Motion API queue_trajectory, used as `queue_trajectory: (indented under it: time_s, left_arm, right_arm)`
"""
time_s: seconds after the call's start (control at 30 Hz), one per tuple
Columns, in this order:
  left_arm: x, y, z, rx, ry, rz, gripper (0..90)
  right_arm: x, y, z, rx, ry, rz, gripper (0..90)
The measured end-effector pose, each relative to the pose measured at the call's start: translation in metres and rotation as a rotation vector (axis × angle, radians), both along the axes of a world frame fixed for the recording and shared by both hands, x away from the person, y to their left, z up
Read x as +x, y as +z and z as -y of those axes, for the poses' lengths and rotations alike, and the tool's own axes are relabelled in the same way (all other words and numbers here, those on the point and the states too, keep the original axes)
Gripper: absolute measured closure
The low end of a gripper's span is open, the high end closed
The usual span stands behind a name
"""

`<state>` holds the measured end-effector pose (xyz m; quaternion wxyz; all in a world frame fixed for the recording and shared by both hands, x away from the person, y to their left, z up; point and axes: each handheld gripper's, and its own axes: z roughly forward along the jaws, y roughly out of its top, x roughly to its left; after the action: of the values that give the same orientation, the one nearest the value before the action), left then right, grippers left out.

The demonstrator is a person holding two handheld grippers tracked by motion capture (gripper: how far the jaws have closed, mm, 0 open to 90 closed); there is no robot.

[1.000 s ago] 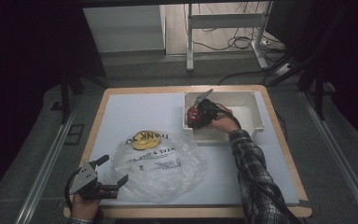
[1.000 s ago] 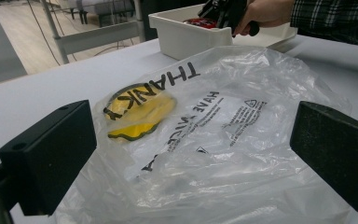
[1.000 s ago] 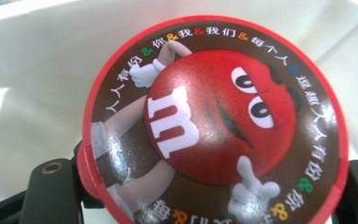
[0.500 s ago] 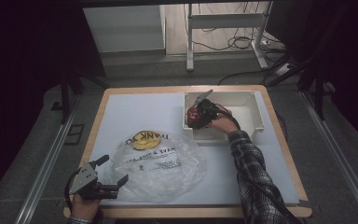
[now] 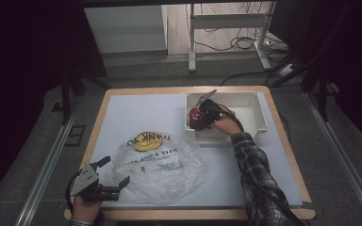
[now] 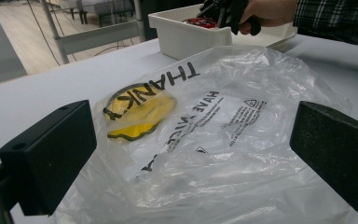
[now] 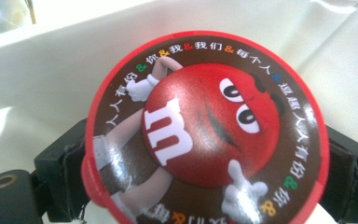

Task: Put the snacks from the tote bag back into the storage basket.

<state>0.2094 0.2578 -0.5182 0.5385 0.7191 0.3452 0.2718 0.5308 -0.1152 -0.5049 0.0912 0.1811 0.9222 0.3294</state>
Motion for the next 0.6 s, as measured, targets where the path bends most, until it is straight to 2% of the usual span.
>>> queue_trajectory:
  time_s: [0.2,0.6]
  left_arm:
    - [0.0000,0.0000,0.0001,-0.001,0.001,0.000,0.4]
    - [0.0000,-0.0001,0.0002,0.000,0.002,0.000,0.4]
  right_arm:
    - [-0.0021,0.0031,0.0027,0.009,-0.007,0.000,7.7]
    - [-0.0067,0.0089,0.0030,0.008,-0.023,0.028,4.5]
